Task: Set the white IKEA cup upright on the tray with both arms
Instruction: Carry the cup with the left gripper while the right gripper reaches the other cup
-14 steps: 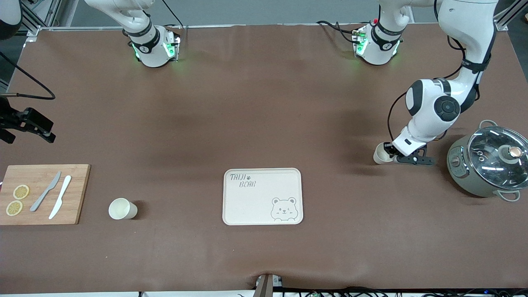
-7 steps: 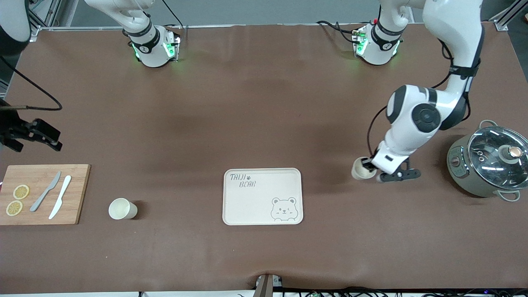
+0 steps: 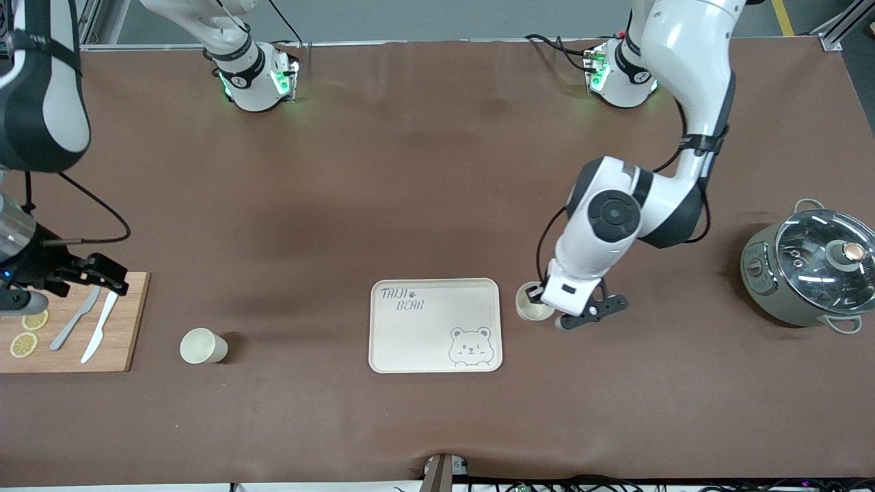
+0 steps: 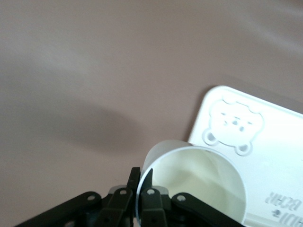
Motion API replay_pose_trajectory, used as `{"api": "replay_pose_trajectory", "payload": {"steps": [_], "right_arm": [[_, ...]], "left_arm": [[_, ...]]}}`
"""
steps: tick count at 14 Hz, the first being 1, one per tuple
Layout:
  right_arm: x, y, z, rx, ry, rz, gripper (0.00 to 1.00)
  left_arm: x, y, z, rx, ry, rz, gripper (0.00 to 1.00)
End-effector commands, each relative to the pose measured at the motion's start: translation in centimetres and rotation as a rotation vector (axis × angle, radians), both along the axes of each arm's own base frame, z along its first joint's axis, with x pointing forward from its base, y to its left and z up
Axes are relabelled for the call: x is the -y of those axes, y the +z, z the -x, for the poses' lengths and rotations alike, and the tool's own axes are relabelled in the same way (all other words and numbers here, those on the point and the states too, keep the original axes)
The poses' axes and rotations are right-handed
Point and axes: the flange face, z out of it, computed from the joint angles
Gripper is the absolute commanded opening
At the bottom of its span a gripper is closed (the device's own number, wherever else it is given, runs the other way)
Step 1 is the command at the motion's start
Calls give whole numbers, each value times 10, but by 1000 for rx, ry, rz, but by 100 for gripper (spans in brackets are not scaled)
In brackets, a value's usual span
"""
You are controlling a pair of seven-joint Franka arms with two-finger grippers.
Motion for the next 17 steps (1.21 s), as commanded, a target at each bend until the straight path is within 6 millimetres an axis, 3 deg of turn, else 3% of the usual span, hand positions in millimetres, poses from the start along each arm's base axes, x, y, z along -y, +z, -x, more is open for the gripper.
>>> {"api": "replay_pose_trajectory", "payload": {"steps": [1, 5, 8, 11, 17], "right_arm": [[18, -32, -24, -15, -1, 2, 100], [28, -84, -40, -36, -15, -4, 100], [27, -129, -52, -43, -14, -5, 100], [25, -164, -57, -67, -14, -7, 100], [31, -199, -63, -54, -8, 0, 100]], "left_arm": [[45, -15, 9, -38, 43, 29, 0], [105, -45, 39, -63, 67, 23, 0], [131, -57, 53, -68, 88, 23, 0], [130, -65, 54, -75, 91, 12, 0], [127, -94, 45, -32, 94, 27, 0]]}}
